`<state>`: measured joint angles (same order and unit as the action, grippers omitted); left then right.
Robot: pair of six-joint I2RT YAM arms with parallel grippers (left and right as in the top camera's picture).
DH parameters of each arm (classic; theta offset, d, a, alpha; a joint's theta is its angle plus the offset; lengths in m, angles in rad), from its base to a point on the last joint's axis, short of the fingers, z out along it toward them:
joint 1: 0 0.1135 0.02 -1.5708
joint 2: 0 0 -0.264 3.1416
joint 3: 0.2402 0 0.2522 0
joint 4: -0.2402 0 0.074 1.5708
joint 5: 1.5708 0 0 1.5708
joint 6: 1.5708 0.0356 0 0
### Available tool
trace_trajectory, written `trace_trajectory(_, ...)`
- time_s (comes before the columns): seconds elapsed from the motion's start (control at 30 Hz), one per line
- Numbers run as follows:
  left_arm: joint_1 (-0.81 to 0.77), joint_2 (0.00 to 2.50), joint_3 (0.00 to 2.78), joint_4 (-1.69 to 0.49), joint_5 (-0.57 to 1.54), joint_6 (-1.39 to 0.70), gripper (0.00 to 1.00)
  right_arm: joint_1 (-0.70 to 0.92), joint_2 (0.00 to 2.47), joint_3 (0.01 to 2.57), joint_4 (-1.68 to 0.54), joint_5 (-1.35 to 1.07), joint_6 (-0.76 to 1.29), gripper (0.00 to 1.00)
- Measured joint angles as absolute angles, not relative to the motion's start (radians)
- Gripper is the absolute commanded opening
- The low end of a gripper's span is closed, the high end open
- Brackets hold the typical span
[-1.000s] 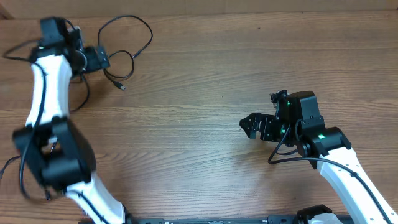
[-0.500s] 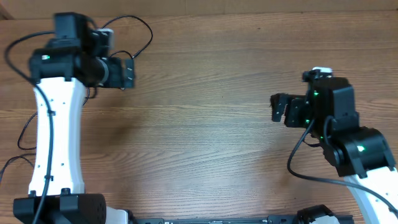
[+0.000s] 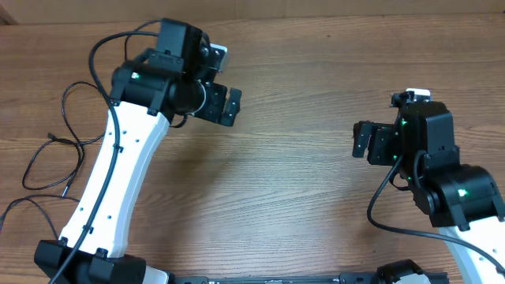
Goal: Untangle cables
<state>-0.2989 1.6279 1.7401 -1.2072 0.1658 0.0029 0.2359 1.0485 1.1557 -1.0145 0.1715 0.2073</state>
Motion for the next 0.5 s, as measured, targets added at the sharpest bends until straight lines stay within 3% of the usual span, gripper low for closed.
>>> trace_trajectory(0.5,-0.3,1.628,1.74,-1.208,0.165,0.002,1.0,0.236,1.106,1.156,-1.015,0.173,0.205,1.0)
